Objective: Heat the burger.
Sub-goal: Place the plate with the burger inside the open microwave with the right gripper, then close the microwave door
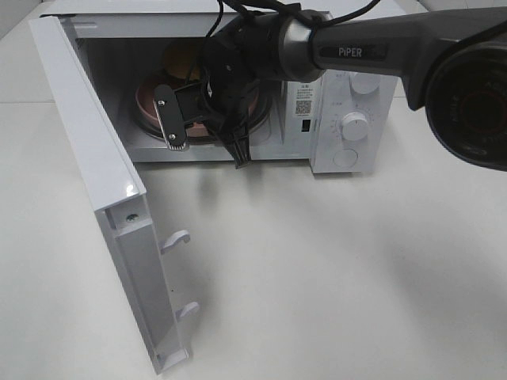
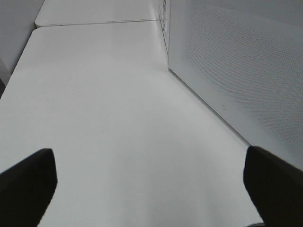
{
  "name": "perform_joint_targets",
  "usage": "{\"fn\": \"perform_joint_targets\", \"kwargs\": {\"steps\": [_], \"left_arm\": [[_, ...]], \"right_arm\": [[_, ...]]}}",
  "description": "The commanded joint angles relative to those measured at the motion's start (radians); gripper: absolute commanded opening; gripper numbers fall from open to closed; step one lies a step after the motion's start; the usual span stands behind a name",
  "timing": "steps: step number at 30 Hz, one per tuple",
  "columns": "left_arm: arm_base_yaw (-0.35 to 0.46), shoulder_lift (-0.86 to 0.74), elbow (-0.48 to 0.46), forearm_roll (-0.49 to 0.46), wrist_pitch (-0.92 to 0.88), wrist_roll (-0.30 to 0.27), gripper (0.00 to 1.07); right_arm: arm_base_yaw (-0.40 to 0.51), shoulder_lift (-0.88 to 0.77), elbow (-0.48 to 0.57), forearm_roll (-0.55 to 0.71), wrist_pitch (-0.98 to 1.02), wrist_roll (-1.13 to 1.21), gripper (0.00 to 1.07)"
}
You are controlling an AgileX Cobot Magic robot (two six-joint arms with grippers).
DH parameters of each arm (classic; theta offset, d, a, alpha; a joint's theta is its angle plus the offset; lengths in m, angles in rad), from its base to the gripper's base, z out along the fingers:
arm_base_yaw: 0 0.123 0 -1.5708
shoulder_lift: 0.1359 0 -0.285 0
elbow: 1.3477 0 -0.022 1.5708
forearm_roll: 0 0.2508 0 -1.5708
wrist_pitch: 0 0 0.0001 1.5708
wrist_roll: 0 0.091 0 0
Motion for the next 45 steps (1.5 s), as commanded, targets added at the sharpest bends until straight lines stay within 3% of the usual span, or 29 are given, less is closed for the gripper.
{"fn": "perform_joint_targets", "kwargs": {"steps": [1, 9, 11, 12, 13, 19, 25, 45], "left_arm": [[-0.005, -0.018, 0.001, -0.008, -0.015, -0.002, 1.05], [-0.005, -0.018, 0.001, -0.008, -0.015, -0.002, 1.05], [-0.005, -0.018, 0.001, -0.008, -0.015, -0.002, 1.05], [-0.005, -0.018, 0.001, -0.008, -0.015, -0.002, 1.05], [-0.005, -0.018, 0.001, -0.008, -0.015, -0.002, 1.05], [-0.005, -0.018, 0.001, -0.008, -0.015, -0.002, 1.05], [-0.005, -0.018, 0.001, -0.008, -0.015, -0.002, 1.05], [-0.005, -0.018, 0.001, -0.008, -0.015, -0.002, 1.05]], "right_arm": [[-0.005, -0.012, -0.015, -0.011, -0.034, -0.003, 0.04], [-0.005, -0.012, -0.015, -0.009, -0.030, 0.015, 0.21], [-0.005, -0.013, -0.015, -0.005, -0.017, 0.015, 0.33], [-0.005, -0.013, -0.015, -0.005, -0.017, 0.015, 0.33], [-0.005, -0.016, -0.015, 0.006, -0.009, 0.015, 0.41], [-0.005, -0.021, -0.015, 0.013, 0.000, 0.016, 0.60], [-0.003, -0.030, -0.015, 0.026, 0.025, 0.016, 0.65], [-0.002, -0.094, -0.015, 0.093, 0.156, -0.013, 0.65]]}}
